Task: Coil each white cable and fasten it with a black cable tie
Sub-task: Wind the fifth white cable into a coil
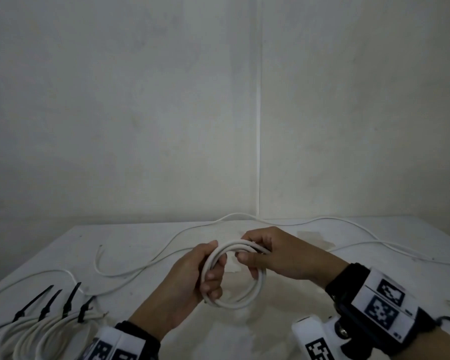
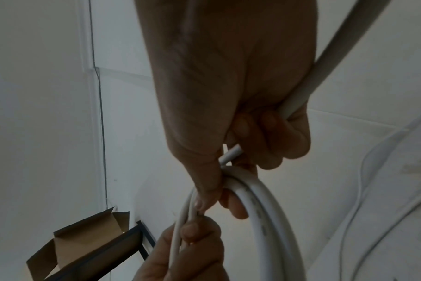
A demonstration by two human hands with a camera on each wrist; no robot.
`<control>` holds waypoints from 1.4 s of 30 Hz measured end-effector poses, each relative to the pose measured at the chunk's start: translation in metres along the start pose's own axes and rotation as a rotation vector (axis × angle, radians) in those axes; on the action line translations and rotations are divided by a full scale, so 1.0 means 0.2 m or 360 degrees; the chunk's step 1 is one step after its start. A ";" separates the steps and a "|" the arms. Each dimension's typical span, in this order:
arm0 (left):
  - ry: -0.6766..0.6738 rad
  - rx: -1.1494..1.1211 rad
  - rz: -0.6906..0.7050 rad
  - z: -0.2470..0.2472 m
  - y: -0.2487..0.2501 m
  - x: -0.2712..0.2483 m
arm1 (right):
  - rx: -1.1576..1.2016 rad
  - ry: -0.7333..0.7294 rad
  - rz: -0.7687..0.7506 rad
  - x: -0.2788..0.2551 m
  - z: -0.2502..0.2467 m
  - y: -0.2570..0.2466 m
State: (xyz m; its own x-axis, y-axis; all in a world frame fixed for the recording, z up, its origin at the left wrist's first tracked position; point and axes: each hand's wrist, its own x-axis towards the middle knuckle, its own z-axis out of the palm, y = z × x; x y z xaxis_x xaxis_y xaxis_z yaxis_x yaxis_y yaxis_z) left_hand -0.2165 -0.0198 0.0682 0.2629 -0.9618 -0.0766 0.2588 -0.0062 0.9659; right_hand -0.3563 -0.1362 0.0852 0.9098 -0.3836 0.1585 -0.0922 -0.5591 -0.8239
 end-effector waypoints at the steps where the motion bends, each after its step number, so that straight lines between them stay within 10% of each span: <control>1: 0.0007 0.0056 -0.0001 0.01 0.00 -0.01 | -0.0012 -0.0001 0.0007 0.00 0.00 0.01; 20: -0.0164 0.0276 0.0054 0.04 0.03 -0.02 | -0.0114 0.0241 -0.0063 -0.03 0.03 -0.01; 30: 0.0114 0.0170 0.0191 0.08 0.05 -0.05 | -0.0016 0.0364 -0.0105 -0.05 0.02 -0.07; 38: 0.0232 -0.0005 0.0236 0.07 0.05 -0.06 | -0.1213 0.0628 -0.0093 -0.06 0.01 0.04; 42: 0.0192 -0.0115 0.0216 0.07 0.04 -0.05 | -0.0866 0.0677 0.0068 -0.06 0.03 0.02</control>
State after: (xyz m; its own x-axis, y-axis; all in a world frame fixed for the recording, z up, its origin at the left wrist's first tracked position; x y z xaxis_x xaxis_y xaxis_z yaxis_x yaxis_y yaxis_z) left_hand -0.2311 -0.0138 0.0798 0.4085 -0.9126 0.0197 0.2784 0.1451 0.9494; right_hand -0.3651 -0.1295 0.0780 0.6735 -0.6062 0.4231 -0.4154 -0.7837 -0.4617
